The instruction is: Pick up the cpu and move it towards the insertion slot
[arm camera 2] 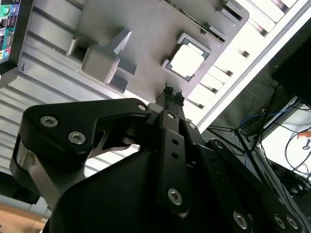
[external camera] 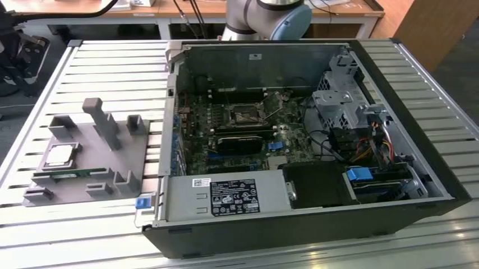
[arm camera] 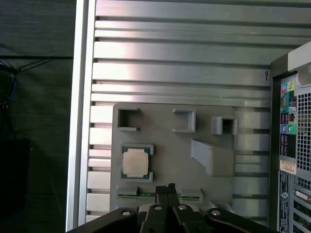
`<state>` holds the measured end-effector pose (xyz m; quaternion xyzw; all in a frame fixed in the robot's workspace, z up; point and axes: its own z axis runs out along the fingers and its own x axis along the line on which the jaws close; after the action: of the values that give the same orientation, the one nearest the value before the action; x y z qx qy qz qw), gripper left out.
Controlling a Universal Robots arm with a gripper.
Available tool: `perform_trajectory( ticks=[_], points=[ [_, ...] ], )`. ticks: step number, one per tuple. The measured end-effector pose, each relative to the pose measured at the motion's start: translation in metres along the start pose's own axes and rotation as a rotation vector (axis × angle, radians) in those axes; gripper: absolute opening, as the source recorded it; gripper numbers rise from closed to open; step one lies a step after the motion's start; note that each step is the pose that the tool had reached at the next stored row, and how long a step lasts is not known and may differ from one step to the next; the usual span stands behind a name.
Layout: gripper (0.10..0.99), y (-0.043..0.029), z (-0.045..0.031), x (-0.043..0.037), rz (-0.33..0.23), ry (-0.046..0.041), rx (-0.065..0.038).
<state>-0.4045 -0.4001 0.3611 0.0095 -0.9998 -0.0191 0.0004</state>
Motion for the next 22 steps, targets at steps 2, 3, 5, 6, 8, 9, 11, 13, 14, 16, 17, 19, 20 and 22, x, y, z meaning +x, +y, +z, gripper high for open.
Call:
perform_trajectory(
  ticks=[2,3,5,6,8,9,11,13,14,16,17,19,20,22],
  points=[
    [0.106,0.0001,0.0001,0.0026,0.0,0.0001,0.0],
    [0.106,0.0001,0.0002,0.004,0.0,0.0,0.0],
    [0.106,0.0001,0.0007,0.0072,0.0,0.0,0.0],
    [0.106,0.0001,0.001,0.0083,0.0,0.0001,0.0],
    [0.106,0.0001,0.0016,0.0092,0.0,-0.0002,0.0],
    [0.106,0.0001,0.0019,0.0094,0.0,-0.0001,0.0],
    [0.106,0.0001,0.0023,0.0098,0.0,0.0002,0.001],
    [0.106,0.0001,0.0028,0.0101,0.0,0.0002,0.002],
    [0.106,0.0,0.0032,0.0103,0.0,0.0,0.002],
    [0.106,0.0,0.004,0.0106,0.0,0.0,0.003],
    [0.106,0.0001,0.0045,0.0108,0.0,0.0,0.005],
    [0.106,0.0,0.0057,0.0115,0.0,0.0001,0.009],
    [0.106,-0.0001,0.0062,0.0117,0.0,0.0002,0.011],
    [0.106,-0.0001,0.0071,0.0123,0.0,0.0005,0.012]
  ],
)
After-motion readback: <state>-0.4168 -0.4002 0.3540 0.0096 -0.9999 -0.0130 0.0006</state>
